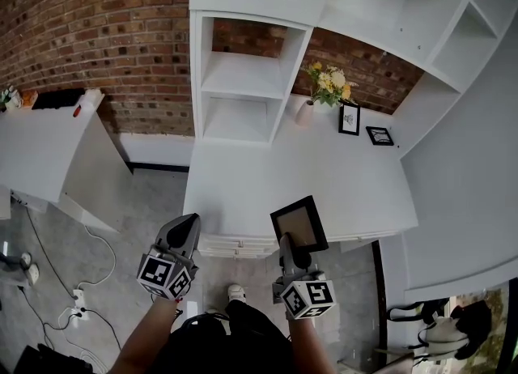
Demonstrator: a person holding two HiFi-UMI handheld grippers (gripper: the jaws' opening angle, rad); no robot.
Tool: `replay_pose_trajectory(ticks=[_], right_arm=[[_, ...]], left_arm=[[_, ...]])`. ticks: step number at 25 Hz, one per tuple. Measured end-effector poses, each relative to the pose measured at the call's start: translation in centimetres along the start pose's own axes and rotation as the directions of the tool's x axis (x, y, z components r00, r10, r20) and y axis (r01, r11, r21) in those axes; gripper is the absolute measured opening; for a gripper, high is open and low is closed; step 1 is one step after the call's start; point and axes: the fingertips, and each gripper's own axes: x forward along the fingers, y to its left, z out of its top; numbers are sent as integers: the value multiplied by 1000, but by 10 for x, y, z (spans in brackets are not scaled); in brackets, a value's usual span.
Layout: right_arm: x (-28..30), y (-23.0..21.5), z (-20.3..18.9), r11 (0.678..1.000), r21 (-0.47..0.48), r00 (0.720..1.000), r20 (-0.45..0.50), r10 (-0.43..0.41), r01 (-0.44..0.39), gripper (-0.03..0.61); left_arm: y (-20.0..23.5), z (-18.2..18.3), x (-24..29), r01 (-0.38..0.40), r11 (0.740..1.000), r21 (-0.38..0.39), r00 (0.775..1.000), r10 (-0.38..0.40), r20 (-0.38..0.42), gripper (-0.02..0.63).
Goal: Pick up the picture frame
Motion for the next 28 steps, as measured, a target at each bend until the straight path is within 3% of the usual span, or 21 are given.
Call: replay_pose_trajectory(ticks=[11,28], right_arm=[[7,7,13,999,-37,1000,16,22,-22,12],[16,12,21,995,-87,998,27,53,-50,12]], left_arm=[[1,21,2,-6,1000,9,1000,6,24,6],[2,21,2,-34,999,13,999,34,35,6]])
